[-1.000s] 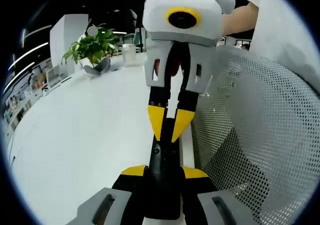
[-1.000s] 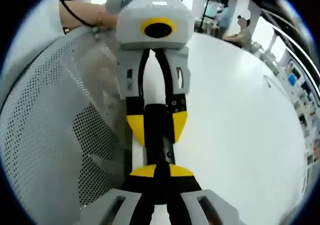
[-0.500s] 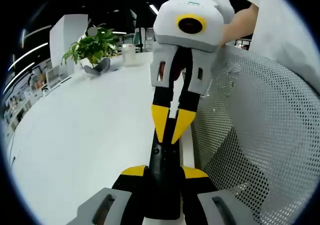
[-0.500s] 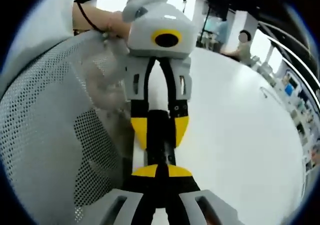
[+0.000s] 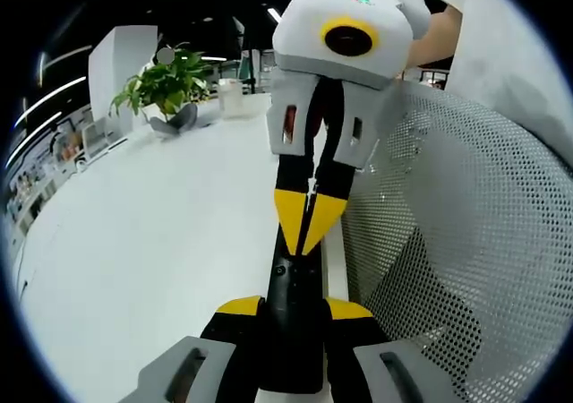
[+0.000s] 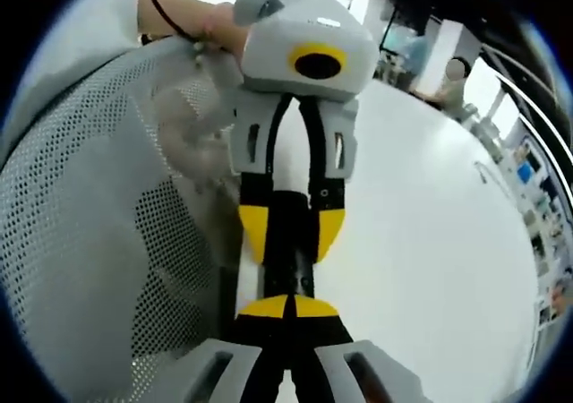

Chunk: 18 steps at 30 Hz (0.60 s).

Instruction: Press the specified remote control buttons in sequence, fully releasing each button before pressing the next.

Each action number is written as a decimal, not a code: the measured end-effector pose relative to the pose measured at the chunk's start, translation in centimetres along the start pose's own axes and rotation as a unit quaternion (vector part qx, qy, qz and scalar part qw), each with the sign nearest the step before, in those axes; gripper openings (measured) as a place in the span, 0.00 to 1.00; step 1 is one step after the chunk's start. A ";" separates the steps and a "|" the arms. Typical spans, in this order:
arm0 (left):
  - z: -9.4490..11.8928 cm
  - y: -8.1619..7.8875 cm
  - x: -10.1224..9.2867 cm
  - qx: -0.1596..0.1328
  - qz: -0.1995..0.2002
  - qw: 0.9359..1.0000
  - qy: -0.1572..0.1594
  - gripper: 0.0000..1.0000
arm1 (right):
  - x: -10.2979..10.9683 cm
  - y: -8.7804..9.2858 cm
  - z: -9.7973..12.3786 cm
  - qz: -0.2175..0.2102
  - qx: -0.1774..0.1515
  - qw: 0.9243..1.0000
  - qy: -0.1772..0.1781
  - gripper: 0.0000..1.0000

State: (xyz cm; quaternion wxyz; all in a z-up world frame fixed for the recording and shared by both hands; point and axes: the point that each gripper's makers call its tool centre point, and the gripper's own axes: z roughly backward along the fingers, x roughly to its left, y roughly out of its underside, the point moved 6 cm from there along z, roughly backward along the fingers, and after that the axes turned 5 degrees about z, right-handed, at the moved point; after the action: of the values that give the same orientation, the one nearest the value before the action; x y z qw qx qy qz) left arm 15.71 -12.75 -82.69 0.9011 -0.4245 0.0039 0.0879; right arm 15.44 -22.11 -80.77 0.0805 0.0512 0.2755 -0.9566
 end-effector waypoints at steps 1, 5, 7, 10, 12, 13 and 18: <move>0.0 0.0 0.0 0.000 0.000 1.000 0.000 0.25 | -0.1 0.0 0.0 -0.001 0.001 1.000 -0.001 0.00; 0.0 0.0 0.0 0.000 0.000 1.000 0.000 0.25 | -0.4 -0.3 -0.2 -0.013 0.026 0.999 -0.024 0.00; 0.0 0.0 0.0 0.001 0.000 1.000 0.000 0.25 | -0.6 -0.5 -0.3 -0.038 0.042 0.998 -0.038 0.00; 0.0 0.0 0.0 0.001 0.001 1.000 0.000 0.25 | -1.0 -0.8 -0.6 -0.045 0.059 0.996 -0.048 0.00; 0.0 0.0 0.1 0.001 0.001 1.000 0.000 0.25 | -0.9 -0.8 -0.5 -0.039 0.060 0.996 -0.047 0.00; 0.0 0.0 0.1 0.001 0.000 1.000 0.000 0.25 | -0.8 -0.7 -0.5 -0.039 0.059 0.996 -0.046 0.00; 0.0 0.0 0.1 0.000 0.001 1.000 0.000 0.25 | -0.8 -0.3 -0.2 -0.049 0.033 0.997 -0.042 0.00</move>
State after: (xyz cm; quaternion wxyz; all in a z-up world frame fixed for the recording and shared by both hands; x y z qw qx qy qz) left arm 15.76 -12.71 -82.67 0.9011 -0.4244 0.0042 0.0890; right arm 16.14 -21.71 -80.67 0.0435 0.0001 0.2427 -0.9691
